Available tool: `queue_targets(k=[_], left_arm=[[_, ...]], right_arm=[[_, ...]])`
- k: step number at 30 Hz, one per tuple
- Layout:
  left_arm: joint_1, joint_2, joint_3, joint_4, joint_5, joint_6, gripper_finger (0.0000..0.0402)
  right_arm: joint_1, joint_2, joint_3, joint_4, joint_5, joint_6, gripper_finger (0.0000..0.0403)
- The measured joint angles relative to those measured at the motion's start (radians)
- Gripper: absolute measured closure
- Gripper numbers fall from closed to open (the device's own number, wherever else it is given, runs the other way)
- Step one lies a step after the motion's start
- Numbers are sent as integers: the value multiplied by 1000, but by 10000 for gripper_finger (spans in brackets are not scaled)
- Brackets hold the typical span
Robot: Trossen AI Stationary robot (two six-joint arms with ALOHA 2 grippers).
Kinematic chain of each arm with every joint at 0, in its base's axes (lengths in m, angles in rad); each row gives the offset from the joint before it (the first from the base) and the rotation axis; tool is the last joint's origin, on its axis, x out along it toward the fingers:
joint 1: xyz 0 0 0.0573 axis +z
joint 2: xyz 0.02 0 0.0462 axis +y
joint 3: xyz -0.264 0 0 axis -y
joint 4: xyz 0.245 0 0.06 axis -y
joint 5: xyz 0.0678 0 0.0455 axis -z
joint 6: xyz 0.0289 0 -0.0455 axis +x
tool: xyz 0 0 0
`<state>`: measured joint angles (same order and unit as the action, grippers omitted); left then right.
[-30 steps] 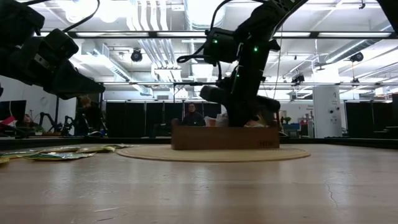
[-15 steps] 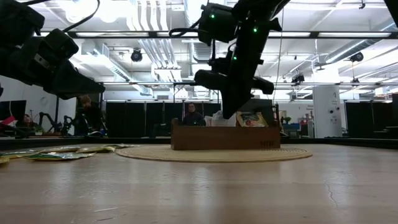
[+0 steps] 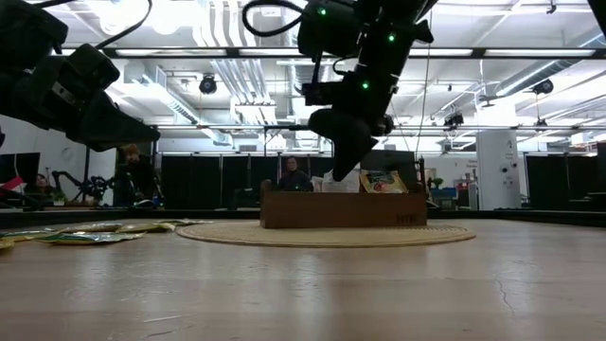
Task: Pick & Place Tea
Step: Adjust the wooden organizer on the tablemat
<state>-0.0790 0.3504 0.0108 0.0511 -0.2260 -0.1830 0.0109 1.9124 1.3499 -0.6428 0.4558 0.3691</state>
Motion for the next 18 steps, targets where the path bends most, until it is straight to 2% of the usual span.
queue_targets(k=[8, 11, 18], left_arm=[[0, 0, 0, 0, 0, 0, 402], [0, 0, 0, 0, 0, 0, 402], [0, 0, 0, 0, 0, 0, 402]], right_arm=[[17, 21, -2, 187, -51, -260, 394], [16, 21, -2, 250, -111, -341, 386], [-7, 21, -1, 277, -204, -385, 309]])
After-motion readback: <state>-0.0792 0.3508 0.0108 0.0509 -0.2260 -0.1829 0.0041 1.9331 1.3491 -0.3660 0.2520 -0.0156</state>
